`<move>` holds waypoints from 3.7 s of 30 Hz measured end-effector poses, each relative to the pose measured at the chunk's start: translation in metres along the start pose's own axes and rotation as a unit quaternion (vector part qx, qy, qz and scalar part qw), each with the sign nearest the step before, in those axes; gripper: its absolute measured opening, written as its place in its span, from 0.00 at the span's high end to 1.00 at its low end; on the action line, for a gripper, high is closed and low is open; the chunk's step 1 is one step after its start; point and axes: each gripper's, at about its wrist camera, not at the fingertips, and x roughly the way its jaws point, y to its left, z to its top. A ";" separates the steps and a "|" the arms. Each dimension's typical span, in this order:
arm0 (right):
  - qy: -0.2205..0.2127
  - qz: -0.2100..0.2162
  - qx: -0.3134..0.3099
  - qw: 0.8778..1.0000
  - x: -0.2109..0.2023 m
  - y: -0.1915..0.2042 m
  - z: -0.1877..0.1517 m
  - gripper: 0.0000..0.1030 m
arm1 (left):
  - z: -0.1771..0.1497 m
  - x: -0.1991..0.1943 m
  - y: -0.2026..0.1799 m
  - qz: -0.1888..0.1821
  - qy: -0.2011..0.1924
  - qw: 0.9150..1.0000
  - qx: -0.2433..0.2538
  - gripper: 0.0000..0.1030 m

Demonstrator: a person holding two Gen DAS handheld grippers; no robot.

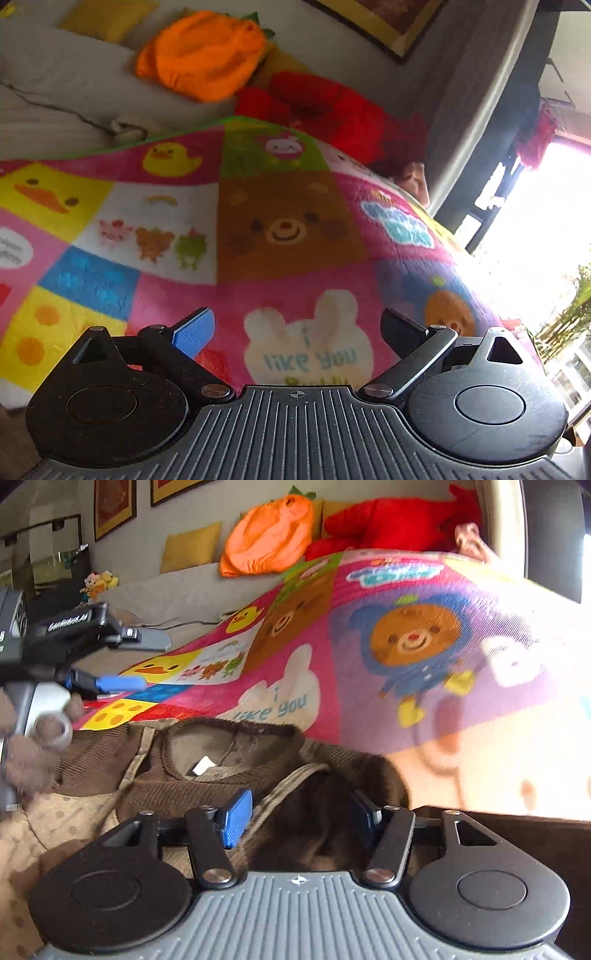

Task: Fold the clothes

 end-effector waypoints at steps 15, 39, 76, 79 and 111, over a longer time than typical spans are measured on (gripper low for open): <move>-0.022 -0.382 -0.305 0.872 -0.004 -0.028 -0.047 0.36 | -0.076 -0.025 0.021 -0.058 0.159 0.986 -0.007 0.01; 0.062 0.067 -0.247 0.965 -0.263 0.138 -0.196 0.19 | -0.234 -0.297 -0.059 0.017 0.156 0.933 0.323 0.00; -0.030 0.064 -0.182 0.981 -0.245 0.171 -0.131 0.96 | -0.265 -0.293 -0.074 0.135 0.118 0.870 0.459 0.00; -0.048 0.048 -0.176 0.982 -0.257 0.163 -0.130 0.93 | -0.230 -0.283 -0.056 0.199 0.083 0.884 0.414 0.00; -0.168 -0.245 -0.064 0.953 -0.292 0.064 -0.146 0.49 | -0.178 -0.322 -0.052 0.252 0.003 0.870 0.425 0.00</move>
